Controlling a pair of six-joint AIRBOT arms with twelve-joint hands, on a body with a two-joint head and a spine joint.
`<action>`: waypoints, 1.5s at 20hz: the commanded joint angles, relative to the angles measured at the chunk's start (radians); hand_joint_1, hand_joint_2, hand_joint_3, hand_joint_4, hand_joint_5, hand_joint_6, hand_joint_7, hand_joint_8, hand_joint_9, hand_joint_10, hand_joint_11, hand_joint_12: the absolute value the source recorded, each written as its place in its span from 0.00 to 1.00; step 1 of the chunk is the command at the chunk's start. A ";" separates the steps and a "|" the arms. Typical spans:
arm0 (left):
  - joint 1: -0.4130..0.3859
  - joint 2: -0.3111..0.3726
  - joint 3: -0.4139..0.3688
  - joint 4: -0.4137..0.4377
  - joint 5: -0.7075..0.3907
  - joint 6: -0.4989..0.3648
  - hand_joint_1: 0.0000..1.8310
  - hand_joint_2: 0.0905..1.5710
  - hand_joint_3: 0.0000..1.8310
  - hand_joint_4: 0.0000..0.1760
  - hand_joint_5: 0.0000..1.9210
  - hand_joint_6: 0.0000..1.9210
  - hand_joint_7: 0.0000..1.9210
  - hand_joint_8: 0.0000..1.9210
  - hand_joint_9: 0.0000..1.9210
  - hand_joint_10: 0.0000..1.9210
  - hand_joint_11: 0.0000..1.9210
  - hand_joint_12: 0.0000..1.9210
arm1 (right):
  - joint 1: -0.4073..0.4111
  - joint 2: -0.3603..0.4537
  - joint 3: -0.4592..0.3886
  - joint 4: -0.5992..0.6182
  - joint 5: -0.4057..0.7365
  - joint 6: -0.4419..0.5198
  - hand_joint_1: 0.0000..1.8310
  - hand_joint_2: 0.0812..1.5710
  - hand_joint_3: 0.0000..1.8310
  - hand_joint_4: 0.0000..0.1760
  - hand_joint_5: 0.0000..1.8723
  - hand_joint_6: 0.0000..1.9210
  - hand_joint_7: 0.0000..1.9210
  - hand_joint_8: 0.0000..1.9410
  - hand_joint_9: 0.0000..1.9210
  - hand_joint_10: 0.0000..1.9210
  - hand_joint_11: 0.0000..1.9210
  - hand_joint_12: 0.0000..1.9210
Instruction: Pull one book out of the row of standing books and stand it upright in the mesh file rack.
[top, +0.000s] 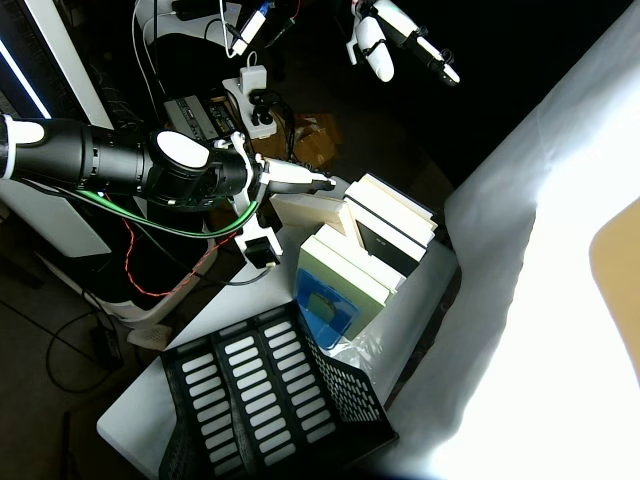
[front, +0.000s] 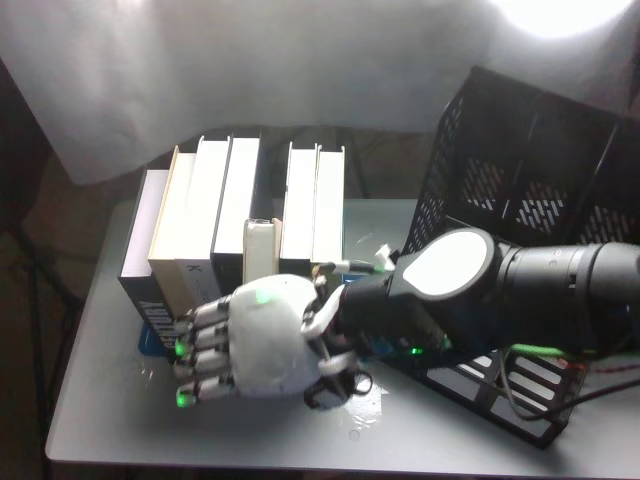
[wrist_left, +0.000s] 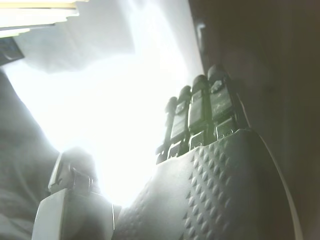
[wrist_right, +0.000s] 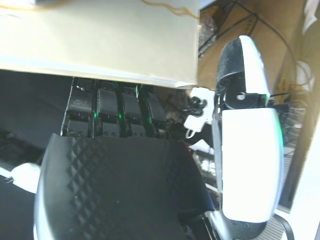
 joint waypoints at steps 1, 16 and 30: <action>0.003 0.016 0.000 -0.030 -0.131 -0.005 0.12 0.83 0.00 0.00 0.00 0.00 0.00 0.00 0.00 0.00 0.00 0.00 | -0.008 0.006 -0.005 -0.002 0.010 -0.003 0.54 0.61 0.00 0.20 0.04 0.00 0.05 0.00 0.05 0.01 0.00 0.10; 0.019 0.026 -0.012 -0.048 -0.160 -0.005 0.13 0.82 0.00 0.15 0.00 0.00 0.00 0.00 0.00 0.00 0.00 0.00 | -0.026 0.004 -0.011 -0.040 0.008 0.007 0.63 0.37 0.60 0.00 0.50 0.75 0.65 0.91 0.69 0.98 0.68 1.00; 0.022 0.020 -0.008 -0.056 -0.162 -0.005 0.09 0.79 0.00 0.24 0.00 0.00 0.00 0.00 0.00 0.00 0.00 0.61 | -0.026 0.004 0.018 -0.098 0.014 0.097 0.62 0.69 0.00 0.00 0.36 0.41 0.40 0.21 0.31 0.39 0.11 0.86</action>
